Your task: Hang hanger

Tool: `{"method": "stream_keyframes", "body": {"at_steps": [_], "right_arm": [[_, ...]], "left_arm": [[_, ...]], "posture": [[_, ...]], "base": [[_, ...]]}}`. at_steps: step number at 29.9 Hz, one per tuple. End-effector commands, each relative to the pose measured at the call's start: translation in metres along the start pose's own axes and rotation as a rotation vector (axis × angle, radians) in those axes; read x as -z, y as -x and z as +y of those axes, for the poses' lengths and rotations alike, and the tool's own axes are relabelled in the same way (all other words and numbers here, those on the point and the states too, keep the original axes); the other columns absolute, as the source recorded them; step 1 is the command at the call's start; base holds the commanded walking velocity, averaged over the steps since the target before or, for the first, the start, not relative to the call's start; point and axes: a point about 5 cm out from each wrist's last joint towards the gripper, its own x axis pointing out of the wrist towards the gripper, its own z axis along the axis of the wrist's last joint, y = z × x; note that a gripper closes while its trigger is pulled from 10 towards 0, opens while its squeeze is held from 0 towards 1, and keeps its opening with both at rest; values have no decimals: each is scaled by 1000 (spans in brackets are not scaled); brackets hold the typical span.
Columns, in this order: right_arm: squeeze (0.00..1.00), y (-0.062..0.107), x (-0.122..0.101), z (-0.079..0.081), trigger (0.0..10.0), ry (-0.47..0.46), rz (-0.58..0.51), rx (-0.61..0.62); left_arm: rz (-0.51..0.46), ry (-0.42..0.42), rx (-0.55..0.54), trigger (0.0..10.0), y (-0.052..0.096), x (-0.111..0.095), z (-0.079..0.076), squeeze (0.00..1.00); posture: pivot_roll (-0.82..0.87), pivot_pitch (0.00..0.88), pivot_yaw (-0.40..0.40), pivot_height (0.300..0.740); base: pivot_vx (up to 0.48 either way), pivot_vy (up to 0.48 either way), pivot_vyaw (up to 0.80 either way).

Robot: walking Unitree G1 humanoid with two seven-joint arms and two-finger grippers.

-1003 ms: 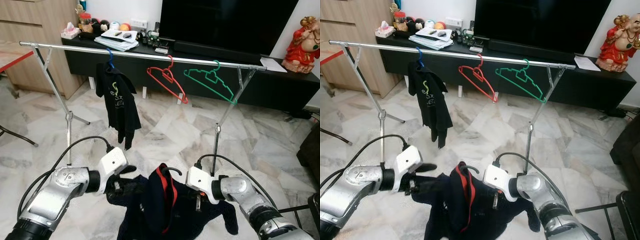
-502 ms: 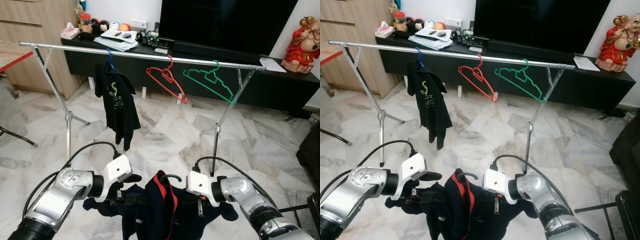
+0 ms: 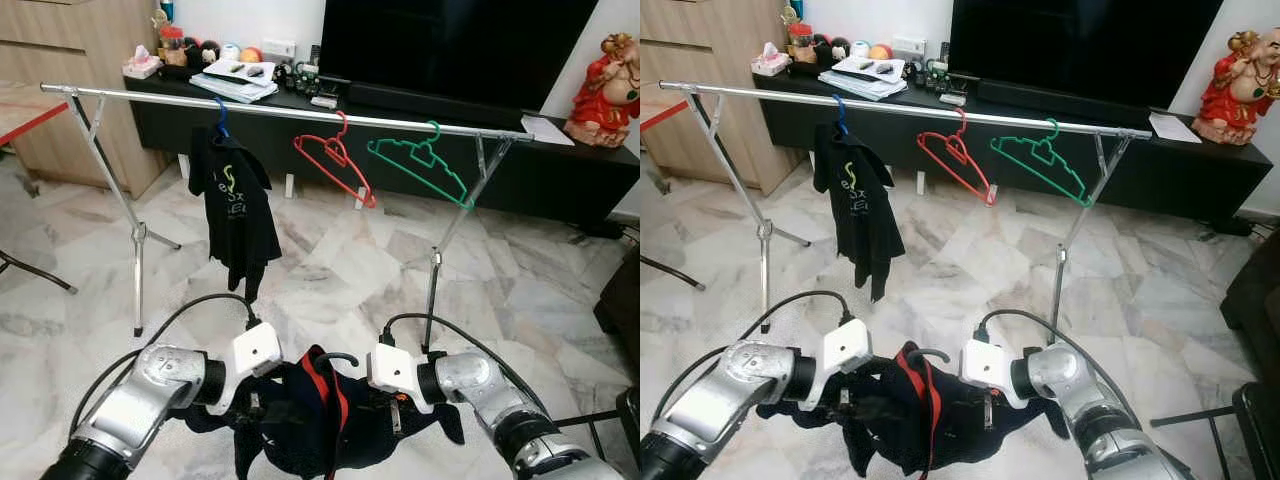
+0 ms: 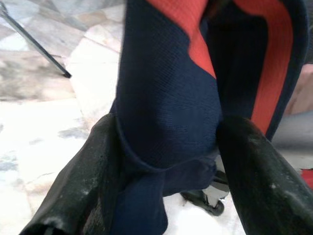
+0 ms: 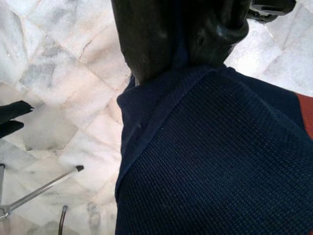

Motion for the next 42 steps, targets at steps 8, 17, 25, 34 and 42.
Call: {"method": "stream_keyframes", "body": {"at_steps": [8,17,25,34,42], "right_arm": [[0,5,-15,-12,0,49,-57,37],[0,3,-19,-13,0,53,-71,47],[0,4,-21,-14,0,50,-87,48],[0,5,-22,-16,0,47,-91,56],[0,5,-23,-18,0,47,-93,74]], "left_arm": [[13,-11,20,10000,-10,3,-3,0],[-18,-12,-1,10000,-14,3,-2,0],[-47,2,26,10000,-22,2,-6,0],[-61,7,29,0,-22,1,-6,0],[-68,8,32,0,-23,0,-6,0]], "posture": [[133,12,-97,740],[133,12,-97,740],[129,15,-96,740],[130,28,-99,740],[132,35,-101,740]], "base": [[0,0,0],[0,0,0],[0,0,0],[0,0,0],[0,0,0]]}}
